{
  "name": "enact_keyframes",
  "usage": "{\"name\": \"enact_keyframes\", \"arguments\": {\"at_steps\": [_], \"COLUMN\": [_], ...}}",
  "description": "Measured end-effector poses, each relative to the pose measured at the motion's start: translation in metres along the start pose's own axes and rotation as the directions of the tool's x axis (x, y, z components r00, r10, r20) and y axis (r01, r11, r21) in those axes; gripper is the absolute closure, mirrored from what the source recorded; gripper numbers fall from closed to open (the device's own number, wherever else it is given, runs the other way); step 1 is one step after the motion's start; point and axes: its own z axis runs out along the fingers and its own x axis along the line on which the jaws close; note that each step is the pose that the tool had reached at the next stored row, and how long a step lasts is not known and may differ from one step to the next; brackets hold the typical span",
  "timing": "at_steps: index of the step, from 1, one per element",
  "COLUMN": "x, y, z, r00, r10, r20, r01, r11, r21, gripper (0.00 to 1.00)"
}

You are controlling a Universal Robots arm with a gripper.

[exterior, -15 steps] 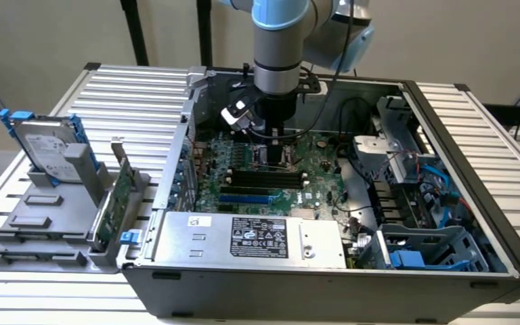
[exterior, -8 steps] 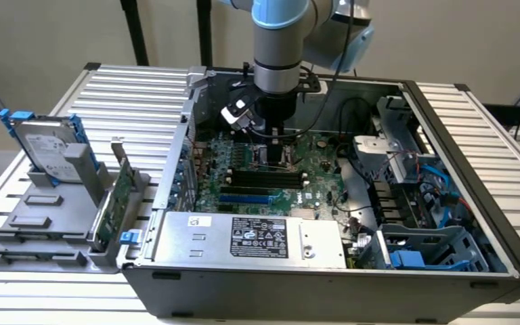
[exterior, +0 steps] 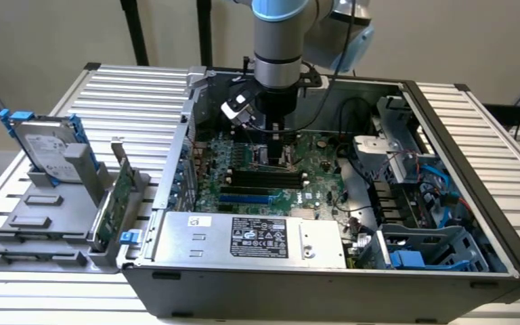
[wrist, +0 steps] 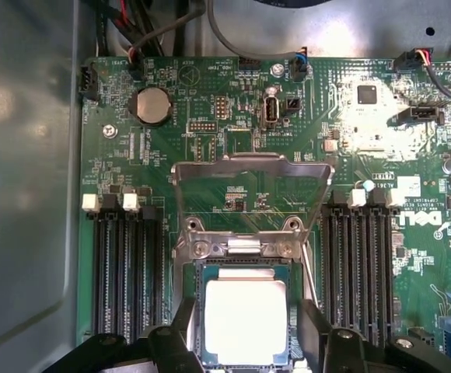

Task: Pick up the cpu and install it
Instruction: 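Place the cpu into insertion slot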

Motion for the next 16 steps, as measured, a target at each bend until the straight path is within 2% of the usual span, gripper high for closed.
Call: {"name": "enact_keyframes", "arguments": {"at_steps": [8, 12, 13, 15, 16], "x": [-0.001, -0.001, -0.001, -0.001, -0.001], "y": [0.0017, 0.0023, 0.0024, 0.0023, 0.0023], "z": [-0.0241, -0.0318, -0.0332, -0.0353, -0.0365], "r00": [1.0, 1.0, 1.0, 1.0, 1.0], "r10": [0.0, 0.0, 0.0, 0.0, 0.0], "r20": [-0.0001, -0.0001, 0.0, -0.0001, 0.0], "r01": [0.0, 0.0, 0.0, 0.0, 0.0], "r11": [1.0, 1.0, 1.0, 1.0, 1.0], "r21": [-0.0001, -0.0001, 0.0, 0.0001, 0.0002], "gripper": [0.39, 0.64, 0.64, 0.75, 0.75]}}
